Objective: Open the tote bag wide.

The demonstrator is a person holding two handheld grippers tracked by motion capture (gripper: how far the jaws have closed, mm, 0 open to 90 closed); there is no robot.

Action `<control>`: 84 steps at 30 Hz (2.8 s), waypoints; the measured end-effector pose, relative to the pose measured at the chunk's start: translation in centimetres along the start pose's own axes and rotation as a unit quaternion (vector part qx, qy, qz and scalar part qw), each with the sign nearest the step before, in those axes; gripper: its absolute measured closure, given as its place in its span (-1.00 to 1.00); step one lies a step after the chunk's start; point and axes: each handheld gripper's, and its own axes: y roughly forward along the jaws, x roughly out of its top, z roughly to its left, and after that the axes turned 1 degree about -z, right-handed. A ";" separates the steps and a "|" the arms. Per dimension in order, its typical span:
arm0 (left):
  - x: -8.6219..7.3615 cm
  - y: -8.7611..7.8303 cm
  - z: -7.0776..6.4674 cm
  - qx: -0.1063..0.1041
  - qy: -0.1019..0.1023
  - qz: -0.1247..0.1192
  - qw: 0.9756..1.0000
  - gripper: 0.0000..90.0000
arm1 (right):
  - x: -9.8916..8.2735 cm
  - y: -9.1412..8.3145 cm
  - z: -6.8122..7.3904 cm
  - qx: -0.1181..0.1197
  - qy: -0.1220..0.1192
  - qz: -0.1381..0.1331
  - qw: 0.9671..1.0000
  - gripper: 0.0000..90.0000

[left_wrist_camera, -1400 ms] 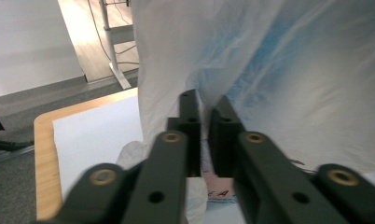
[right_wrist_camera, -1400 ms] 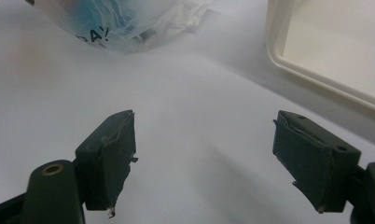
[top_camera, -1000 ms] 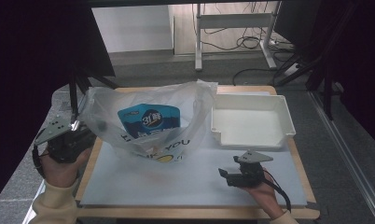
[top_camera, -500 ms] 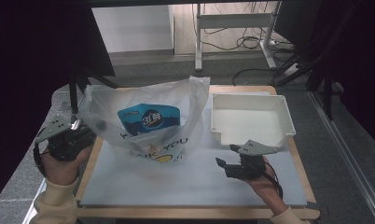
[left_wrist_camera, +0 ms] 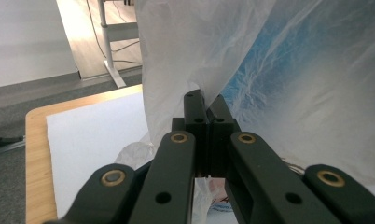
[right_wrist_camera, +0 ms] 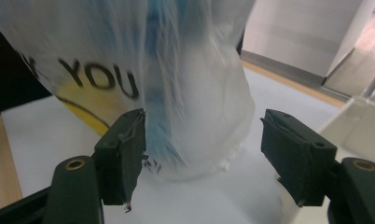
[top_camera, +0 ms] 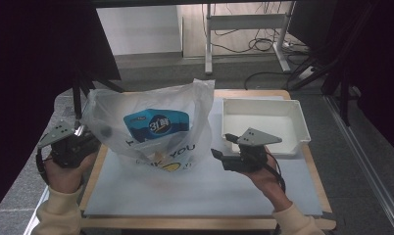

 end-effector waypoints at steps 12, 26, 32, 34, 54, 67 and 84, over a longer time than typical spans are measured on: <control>-0.1 0.1 0.3 0.002 -0.003 0.000 1.000 1.00 | 6.1 1.8 0.0 0.017 -0.031 -0.024 0.999 -0.11; 0.0 -0.2 0.5 0.005 -0.005 -0.004 1.000 1.00 | 8.2 2.8 -0.2 0.033 -0.040 -0.035 0.998 0.96; -0.4 0.1 0.9 0.007 -0.012 0.001 1.000 1.00 | 7.3 3.6 -1.0 0.024 -0.032 -0.040 0.998 0.96; -0.5 0.2 1.0 0.008 -0.013 0.003 1.000 1.00 | 7.0 3.8 -1.3 0.021 -0.026 -0.041 0.999 0.96; -2.9 1.8 2.6 0.013 -0.035 0.040 0.998 1.00 | 2.8 6.9 -1.5 0.010 -0.009 -0.018 1.000 0.96; -5.3 3.3 2.9 0.006 -0.047 0.080 0.996 1.00 | -0.8 7.9 -2.1 0.009 0.009 0.011 1.000 0.97; -8.6 5.0 2.6 -0.002 -0.052 0.124 0.991 1.00 | -3.7 9.0 -2.2 0.011 0.023 0.059 0.998 0.96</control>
